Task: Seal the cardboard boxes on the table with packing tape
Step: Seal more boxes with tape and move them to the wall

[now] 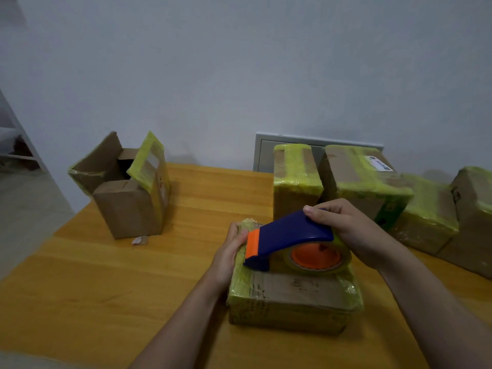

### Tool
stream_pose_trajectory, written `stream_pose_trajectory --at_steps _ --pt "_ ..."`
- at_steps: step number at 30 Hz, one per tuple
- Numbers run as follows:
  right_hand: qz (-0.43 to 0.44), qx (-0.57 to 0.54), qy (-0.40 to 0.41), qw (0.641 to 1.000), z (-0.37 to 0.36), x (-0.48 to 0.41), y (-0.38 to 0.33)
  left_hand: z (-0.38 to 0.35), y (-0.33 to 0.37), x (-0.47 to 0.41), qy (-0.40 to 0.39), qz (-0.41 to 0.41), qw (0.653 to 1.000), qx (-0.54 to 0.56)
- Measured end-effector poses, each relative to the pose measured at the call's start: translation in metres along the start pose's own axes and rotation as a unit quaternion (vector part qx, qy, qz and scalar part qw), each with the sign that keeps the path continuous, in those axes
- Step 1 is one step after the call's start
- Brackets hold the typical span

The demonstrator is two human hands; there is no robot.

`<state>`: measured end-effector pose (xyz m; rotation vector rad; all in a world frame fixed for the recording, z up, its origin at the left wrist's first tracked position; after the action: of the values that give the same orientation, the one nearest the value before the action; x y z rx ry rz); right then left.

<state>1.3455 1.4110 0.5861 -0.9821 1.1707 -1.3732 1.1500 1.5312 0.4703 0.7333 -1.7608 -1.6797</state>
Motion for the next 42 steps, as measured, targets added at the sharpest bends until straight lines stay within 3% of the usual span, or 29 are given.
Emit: stream_pose_trajectory --at_steps 7,13,18,23,28,32,37,42 --pt "0.013 0.009 0.01 1.0 0.003 0.007 -0.009 -0.002 -0.005 -0.004 0.036 0.001 0.998 0.059" --pt "0.023 0.033 0.007 0.999 0.008 0.011 -0.011 -0.011 0.006 0.004 0.039 0.002 0.999 -0.025" --pt "0.02 0.058 0.02 0.998 0.024 0.016 -0.014 -0.014 0.014 0.007 0.044 0.014 0.998 -0.031" --pt "0.015 0.059 0.048 0.997 0.017 0.016 -0.004 -0.006 0.03 0.005 0.065 0.067 0.992 -0.09" --pt "0.014 0.074 0.072 0.995 0.012 0.009 -0.001 -0.012 0.038 0.001 0.08 0.065 0.977 -0.185" --pt "0.011 0.068 0.082 0.994 0.009 0.006 0.0 -0.009 0.035 -0.005 0.072 0.053 0.947 -0.308" --pt "0.025 0.054 0.104 0.993 -0.011 -0.008 0.0 0.016 0.044 -0.012 0.077 0.043 0.918 -0.387" --pt "0.023 0.059 0.126 0.99 -0.04 -0.032 -0.002 0.048 0.051 -0.029 0.064 0.091 0.89 -0.442"
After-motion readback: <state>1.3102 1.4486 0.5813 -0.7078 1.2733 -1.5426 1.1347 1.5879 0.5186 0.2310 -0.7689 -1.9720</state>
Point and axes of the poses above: each hand's wrist, its own x-axis away from the middle knuckle, its own z-axis out of the back of the hand, y = z × x, the point moved 1 cm from there along -x, towards the middle knuckle, and after that the axes turned 10 degrees about -x, right-handed, at the moved point
